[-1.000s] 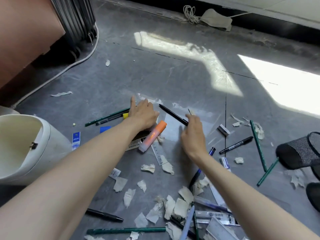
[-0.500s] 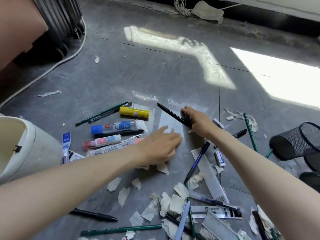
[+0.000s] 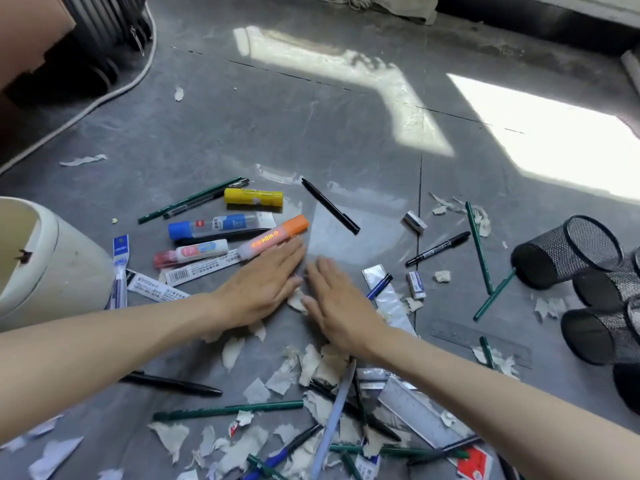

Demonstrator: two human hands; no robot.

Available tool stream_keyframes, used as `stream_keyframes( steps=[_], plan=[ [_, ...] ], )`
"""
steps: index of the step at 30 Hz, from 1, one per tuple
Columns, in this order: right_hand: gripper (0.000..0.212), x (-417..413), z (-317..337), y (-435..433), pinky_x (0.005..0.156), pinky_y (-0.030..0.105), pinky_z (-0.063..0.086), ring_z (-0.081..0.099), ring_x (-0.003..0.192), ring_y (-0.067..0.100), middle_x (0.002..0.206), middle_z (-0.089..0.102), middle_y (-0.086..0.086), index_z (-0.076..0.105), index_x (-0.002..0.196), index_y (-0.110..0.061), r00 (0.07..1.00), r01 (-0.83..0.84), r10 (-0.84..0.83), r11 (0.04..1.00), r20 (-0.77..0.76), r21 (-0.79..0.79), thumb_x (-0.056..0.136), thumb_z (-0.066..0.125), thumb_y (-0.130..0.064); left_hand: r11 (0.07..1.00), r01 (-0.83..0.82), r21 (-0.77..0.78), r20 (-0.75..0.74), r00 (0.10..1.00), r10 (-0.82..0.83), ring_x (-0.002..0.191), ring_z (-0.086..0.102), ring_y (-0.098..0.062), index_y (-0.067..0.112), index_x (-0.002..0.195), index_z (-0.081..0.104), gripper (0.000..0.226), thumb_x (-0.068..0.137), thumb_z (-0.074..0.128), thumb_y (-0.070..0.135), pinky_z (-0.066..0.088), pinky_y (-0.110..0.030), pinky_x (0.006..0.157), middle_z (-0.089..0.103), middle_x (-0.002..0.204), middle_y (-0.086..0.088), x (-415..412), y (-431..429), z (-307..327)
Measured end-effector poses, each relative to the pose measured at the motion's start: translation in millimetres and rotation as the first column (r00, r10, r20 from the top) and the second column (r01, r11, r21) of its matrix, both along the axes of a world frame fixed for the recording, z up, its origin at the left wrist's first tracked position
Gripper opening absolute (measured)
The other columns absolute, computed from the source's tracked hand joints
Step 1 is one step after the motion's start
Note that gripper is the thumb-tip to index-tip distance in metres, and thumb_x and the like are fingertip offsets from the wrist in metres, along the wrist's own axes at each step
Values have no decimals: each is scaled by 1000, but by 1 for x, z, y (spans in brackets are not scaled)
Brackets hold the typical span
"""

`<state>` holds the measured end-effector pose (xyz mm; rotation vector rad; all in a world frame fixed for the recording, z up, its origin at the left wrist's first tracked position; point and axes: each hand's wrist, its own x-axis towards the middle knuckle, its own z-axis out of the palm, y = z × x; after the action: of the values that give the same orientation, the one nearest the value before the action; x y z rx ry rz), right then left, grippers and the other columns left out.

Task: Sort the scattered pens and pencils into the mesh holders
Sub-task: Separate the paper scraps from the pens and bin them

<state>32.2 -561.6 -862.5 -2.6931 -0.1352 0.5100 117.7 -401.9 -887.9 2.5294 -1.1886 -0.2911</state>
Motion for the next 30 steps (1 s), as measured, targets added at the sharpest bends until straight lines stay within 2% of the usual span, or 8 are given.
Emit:
stream_keyframes(
  steps=[3, 5, 8, 13, 16, 19, 24, 30],
  plan=[
    [52, -17, -1, 21, 114, 35, 27, 28, 140, 27, 147, 36, 16, 46, 134, -2, 994, -97, 88, 984, 66, 147, 96, 26, -31, 992, -68, -103, -231, 972, 43, 135, 37, -19, 10, 145, 28, 51, 97, 31, 26, 11, -6, 106, 36, 148, -8, -20, 3, 7],
    [31, -28, 7, 23, 83, 37, 48, 55, 111, 28, 114, 61, 12, 63, 100, -7, 992, -50, 33, 989, 120, 141, 89, 39, -23, 987, -46, -151, -425, 905, -22, 130, 40, -14, 17, 146, 24, 54, 93, 30, 19, 20, -8, 105, 40, 144, -4, -45, 7, 13],
    [35, -36, 19, 19, 59, 31, 41, 62, 77, 27, 81, 64, 5, 62, 78, -12, 966, 69, -104, 986, 237, 151, 80, 34, -32, 960, -72, -270, -424, 904, -51, 127, 39, -6, 22, 143, 28, 54, 92, 34, 8, 24, -14, 108, 41, 138, 0, -69, 21, 20],
    [39, 0, 12, 21, 103, 34, 35, 37, 131, 21, 143, 41, 5, 49, 132, -12, 984, 78, -101, 985, 147, 151, 94, 43, -20, 857, -479, -192, -136, 877, 460, 112, 43, -23, 6, 124, 51, 42, 84, 36, 6, 35, -36, 102, 52, 123, -11, -48, 57, 11],
    [31, 20, 5, 32, 100, 41, 35, 42, 120, 27, 135, 42, 11, 46, 125, -6, 997, -42, 28, 976, 70, 214, 98, 41, -19, 774, -633, -34, 0, 774, 633, 104, 44, -30, 10, 110, 60, 30, 86, 46, 4, 41, -41, 89, 49, 111, -12, -43, 79, 9],
    [14, 23, -2, 36, 84, 36, 40, 48, 95, 25, 103, 49, 9, 47, 101, -7, 989, 21, -55, 970, 136, 241, 99, 37, -16, 881, -473, 6, 67, 879, 472, 116, 44, -31, 15, 120, 60, 35, 90, 44, 21, 37, -41, 96, 47, 126, -14, -49, 86, 8],
    [31, 1, -2, 25, 84, 32, 37, 51, 108, 28, 118, 54, 13, 45, 124, -5, 977, -40, 21, 996, 213, 82, 98, 36, -17, 974, -89, 207, 32, 996, 85, 144, 8, -9, 22, 150, 17, 54, 99, 18, 41, -1, -38, 116, 13, 156, 11, -41, 48, 14],
    [33, -32, 17, 14, 79, 41, 47, 58, 90, 31, 93, 67, 12, 62, 98, -6, 979, -150, 146, 989, 141, 17, 88, 35, -22, 939, -165, 302, -14, 984, 177, 145, -1, -8, 21, 151, 7, 53, 102, 19, 36, -3, -43, 118, 0, 158, 7, -19, 21, 10]
  ],
)
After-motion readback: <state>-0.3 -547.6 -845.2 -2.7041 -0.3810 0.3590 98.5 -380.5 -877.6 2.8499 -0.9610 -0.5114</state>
